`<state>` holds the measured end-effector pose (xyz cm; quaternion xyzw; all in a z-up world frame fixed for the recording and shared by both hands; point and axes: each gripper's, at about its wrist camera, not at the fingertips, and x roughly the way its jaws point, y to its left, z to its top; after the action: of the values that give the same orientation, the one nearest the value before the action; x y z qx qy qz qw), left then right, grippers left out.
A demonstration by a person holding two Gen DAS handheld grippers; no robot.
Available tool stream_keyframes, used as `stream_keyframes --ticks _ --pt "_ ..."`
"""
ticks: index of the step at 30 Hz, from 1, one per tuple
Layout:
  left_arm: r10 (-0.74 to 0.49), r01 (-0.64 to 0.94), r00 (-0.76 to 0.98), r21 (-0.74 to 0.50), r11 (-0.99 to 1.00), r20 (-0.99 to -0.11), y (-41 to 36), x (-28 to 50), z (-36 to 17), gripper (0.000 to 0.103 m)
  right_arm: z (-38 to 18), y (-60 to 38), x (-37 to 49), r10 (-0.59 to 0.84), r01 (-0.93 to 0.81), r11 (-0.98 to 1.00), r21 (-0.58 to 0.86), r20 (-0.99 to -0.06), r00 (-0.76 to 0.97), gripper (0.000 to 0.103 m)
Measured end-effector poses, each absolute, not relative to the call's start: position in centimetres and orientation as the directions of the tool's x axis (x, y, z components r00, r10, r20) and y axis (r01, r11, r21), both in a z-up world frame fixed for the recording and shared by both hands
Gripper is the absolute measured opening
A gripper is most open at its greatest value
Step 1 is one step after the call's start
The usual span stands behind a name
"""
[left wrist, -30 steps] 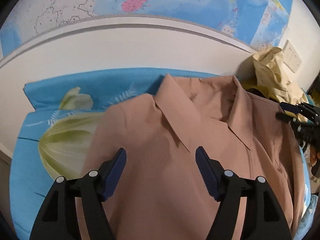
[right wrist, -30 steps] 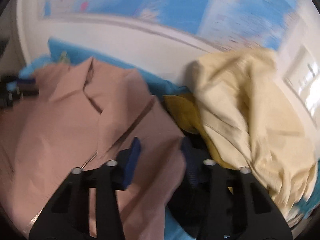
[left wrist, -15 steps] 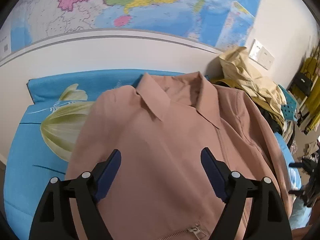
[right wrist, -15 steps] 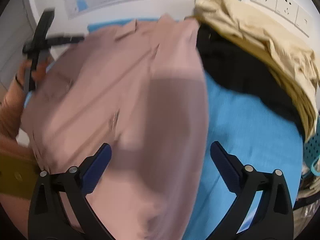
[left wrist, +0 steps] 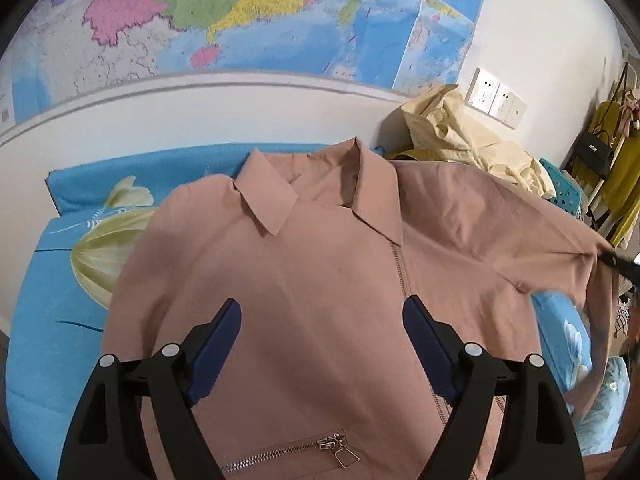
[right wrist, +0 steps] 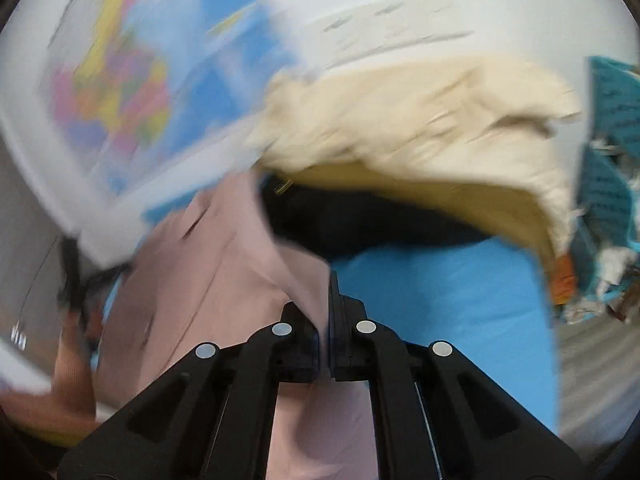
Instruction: Fold large clothes
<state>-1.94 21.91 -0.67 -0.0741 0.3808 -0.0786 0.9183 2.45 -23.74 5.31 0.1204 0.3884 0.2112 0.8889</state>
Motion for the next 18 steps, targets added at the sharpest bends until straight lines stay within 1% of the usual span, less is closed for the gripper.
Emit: stream_keyframes --ticks 1,3,4,7,8,9,10,11,13,14,15,16,17,18 --pt "-0.198 0.085 0.702 -0.195 0.977 -0.684 22.0 -2.2 -0.6 0.082 4.9 -24.5 3.3 0.463 -0.269 0.885 0.381 -0.647 0.605 0.004" --pt "-0.162 0.052 0.709 -0.178 0.983 -0.686 22.6 -2.7 -0.7 0.083 2.6 -24.5 5.1 0.386 -0.216 0.922 0.322 -0.715 0.583 0.007" --pt "-0.154 0.042 0.71 -0.177 0.983 -0.687 23.0 -2.9 -0.7 0.083 0.6 -24.1 6.4 0.343 -0.187 0.939 0.288 -0.757 0.556 0.009" --pt "-0.094 -0.039 0.719 -0.174 0.984 -0.688 25.6 -4.3 -0.7 0.083 -3.3 -24.0 8.1 0.248 -0.101 0.968 0.228 -0.837 0.488 0.027" --pt "-0.067 -0.074 0.726 -0.175 0.982 -0.685 27.0 -5.1 -0.6 0.083 -4.1 -24.2 8.3 0.207 -0.07 0.978 0.198 -0.85 0.485 0.046" --pt "-0.041 -0.107 0.73 -0.173 0.979 -0.682 28.2 -5.9 -0.5 0.083 -4.3 -24.2 8.3 0.201 -0.056 0.978 0.2 -0.847 0.491 0.058" --pt "-0.003 -0.158 0.729 -0.172 0.972 -0.684 30.0 -7.0 -0.6 0.083 -3.8 -24.1 7.9 0.227 -0.055 0.971 0.232 -0.826 0.517 0.061" --pt "0.018 -0.191 0.725 -0.177 0.966 -0.689 31.3 -7.9 -0.8 0.083 -3.1 -24.2 7.3 0.238 -0.06 0.968 0.246 -0.806 0.541 0.062" --pt "0.052 -0.245 0.713 -0.179 0.953 -0.699 33.5 -9.4 -1.6 0.082 -1.2 -24.0 6.0 0.238 -0.078 0.968 0.239 -0.77 0.592 0.07" --pt "0.064 -0.273 0.702 -0.185 0.944 -0.709 34.8 -10.4 -2.3 0.081 0.0 -23.4 5.2 0.242 -0.099 0.967 0.233 -0.741 0.626 0.078" --pt "0.063 -0.288 0.692 -0.194 0.938 -0.719 35.6 -11.0 -3.0 0.074 1.2 -22.5 4.2 0.251 -0.121 0.966 0.23 -0.707 0.661 0.081" --pt "0.036 -0.291 0.682 -0.225 0.93 -0.731 36.6 -11.8 -4.0 0.067 1.9 -22.3 4.0 0.26 -0.136 0.964 0.23 -0.696 0.67 0.081" --pt "0.008 -0.287 0.674 -0.252 0.924 -0.738 37.3 -12.3 -4.9 0.064 2.7 -21.2 3.4 0.286 -0.168 0.957 0.235 -0.68 0.675 0.081" --pt "-0.024 -0.278 0.668 -0.279 0.919 -0.744 37.6 -12.8 -5.6 0.058 3.1 -20.5 3.4 0.319 -0.204 0.947 0.248 -0.666 0.674 0.081"
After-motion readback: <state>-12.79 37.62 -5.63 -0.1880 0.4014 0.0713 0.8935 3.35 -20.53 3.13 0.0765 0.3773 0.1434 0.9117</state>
